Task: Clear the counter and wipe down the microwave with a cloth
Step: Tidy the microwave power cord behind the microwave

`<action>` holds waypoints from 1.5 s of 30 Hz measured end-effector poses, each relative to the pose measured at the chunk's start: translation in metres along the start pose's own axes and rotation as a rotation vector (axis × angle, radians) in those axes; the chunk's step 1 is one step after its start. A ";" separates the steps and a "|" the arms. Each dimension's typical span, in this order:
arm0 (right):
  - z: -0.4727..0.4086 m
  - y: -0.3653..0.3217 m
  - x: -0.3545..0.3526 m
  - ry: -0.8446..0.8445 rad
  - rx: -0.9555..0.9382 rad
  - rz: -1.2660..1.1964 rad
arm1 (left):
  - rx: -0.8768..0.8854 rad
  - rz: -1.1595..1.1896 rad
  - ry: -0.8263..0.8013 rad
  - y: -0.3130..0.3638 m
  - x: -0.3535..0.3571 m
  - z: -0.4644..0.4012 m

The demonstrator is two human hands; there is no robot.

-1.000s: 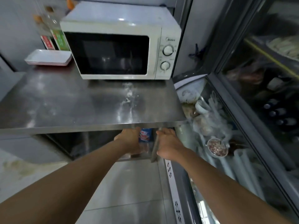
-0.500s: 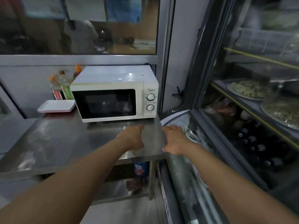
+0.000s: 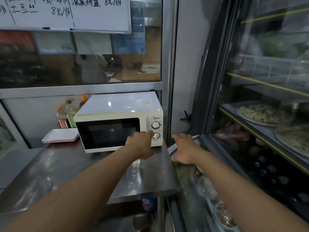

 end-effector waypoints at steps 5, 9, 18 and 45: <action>-0.037 -0.003 -0.009 0.001 0.008 -0.023 | 0.011 -0.002 -0.002 -0.018 -0.012 -0.040; -0.076 -0.005 -0.018 0.008 0.056 -0.044 | 0.052 0.011 0.011 -0.037 -0.024 -0.083; -0.159 -0.001 -0.035 0.077 0.163 -0.123 | 0.149 0.052 0.008 -0.067 -0.050 -0.185; -0.440 0.122 -0.014 0.115 0.021 -0.295 | -0.003 0.054 0.107 -0.049 -0.044 -0.443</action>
Point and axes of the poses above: each hand's wrist, its own z-axis away from the middle knuckle, its own x-axis out of the palm, y = z × x, the point moved 4 cm from there along -z, towards the middle knuckle, and after that the axes turned 5 degrees about z, right-handed, at the moved point
